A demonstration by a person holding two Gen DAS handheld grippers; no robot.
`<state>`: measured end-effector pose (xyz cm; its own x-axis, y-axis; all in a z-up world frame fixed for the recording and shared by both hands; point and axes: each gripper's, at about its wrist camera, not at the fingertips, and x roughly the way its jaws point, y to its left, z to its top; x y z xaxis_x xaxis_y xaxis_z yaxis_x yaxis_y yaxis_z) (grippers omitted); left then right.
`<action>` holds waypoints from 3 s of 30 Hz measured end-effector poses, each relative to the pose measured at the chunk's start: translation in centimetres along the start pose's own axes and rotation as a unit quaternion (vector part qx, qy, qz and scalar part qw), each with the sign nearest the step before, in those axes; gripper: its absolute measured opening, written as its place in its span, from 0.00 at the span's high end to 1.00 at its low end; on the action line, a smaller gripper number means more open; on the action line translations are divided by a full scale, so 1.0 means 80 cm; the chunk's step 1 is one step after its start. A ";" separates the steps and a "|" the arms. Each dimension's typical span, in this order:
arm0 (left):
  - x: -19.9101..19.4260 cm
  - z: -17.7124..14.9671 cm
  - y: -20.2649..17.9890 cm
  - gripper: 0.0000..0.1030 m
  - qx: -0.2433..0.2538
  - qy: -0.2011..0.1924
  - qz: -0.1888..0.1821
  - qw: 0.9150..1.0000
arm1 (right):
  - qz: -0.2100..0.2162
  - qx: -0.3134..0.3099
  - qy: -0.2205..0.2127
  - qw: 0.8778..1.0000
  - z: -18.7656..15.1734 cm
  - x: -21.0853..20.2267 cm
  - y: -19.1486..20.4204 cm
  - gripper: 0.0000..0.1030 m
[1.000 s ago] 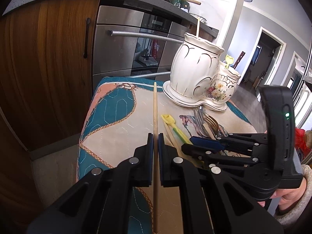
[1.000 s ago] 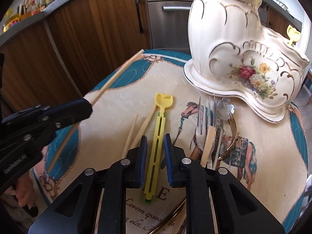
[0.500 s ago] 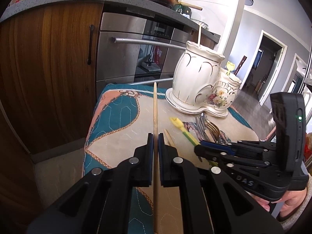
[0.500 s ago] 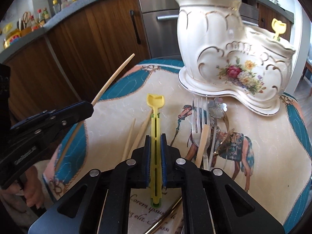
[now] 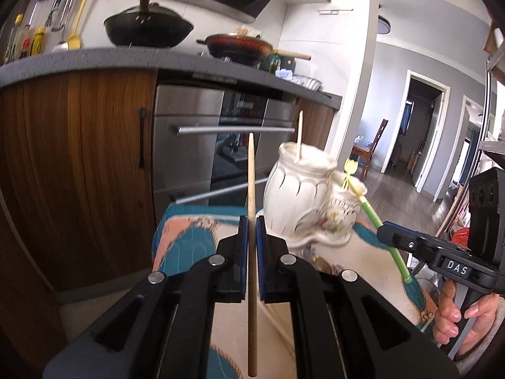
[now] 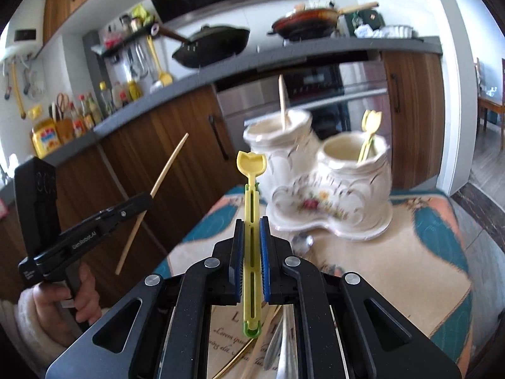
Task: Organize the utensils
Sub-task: 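Lower chopstick into the tall cup with left tool while right tool drops tongs into small cup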
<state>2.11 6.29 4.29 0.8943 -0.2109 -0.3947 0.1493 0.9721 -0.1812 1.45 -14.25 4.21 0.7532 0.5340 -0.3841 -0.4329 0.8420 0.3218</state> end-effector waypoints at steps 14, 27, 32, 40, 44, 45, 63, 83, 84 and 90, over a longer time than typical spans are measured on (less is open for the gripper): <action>0.085 0.109 -0.052 0.95 -0.020 -0.057 -0.114 0.992 | -0.027 0.037 -0.094 0.995 0.087 0.018 -0.089 0.90; 0.171 0.143 -0.065 0.95 -0.024 -0.108 -0.117 0.987 | 0.007 0.077 -0.115 0.990 0.110 0.103 -0.126 0.90; 0.181 0.139 -0.075 0.95 -0.004 -0.117 -0.106 0.987 | 0.008 0.074 -0.113 0.991 0.104 0.115 -0.129 0.90; 0.184 0.122 -0.076 0.95 0.018 -0.126 -0.090 0.988 | 0.012 0.075 -0.114 0.991 0.096 0.120 -0.128 0.90; 0.176 0.116 -0.077 0.95 0.036 -0.126 -0.086 0.988 | -0.003 0.051 -0.114 0.992 0.094 0.125 -0.123 0.90; 0.172 0.114 -0.075 0.95 0.036 -0.125 -0.088 0.988 | -0.009 0.041 -0.113 0.993 0.092 0.127 -0.120 0.90; 0.148 0.073 -0.063 0.95 0.060 -0.070 -0.090 0.992 | -0.049 -0.006 -0.114 0.992 0.072 0.122 -0.106 0.90; 0.123 0.072 -0.064 0.83 0.074 -0.081 -0.087 0.990 | -0.061 -0.009 -0.106 0.992 0.063 0.102 -0.107 0.90; 0.122 0.072 -0.064 0.83 0.073 -0.082 -0.088 0.990 | -0.062 -0.010 -0.106 0.992 0.062 0.099 -0.106 0.90; 0.113 0.072 -0.058 0.83 0.065 -0.078 -0.087 0.991 | -0.084 -0.016 -0.100 0.991 0.054 0.083 -0.100 0.90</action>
<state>11.93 0.49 6.72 0.9033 -0.3678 -0.2209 0.3512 0.9296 -0.1120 12.05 -17.77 2.84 0.8977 0.3625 -0.2503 -0.3053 0.9216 0.2395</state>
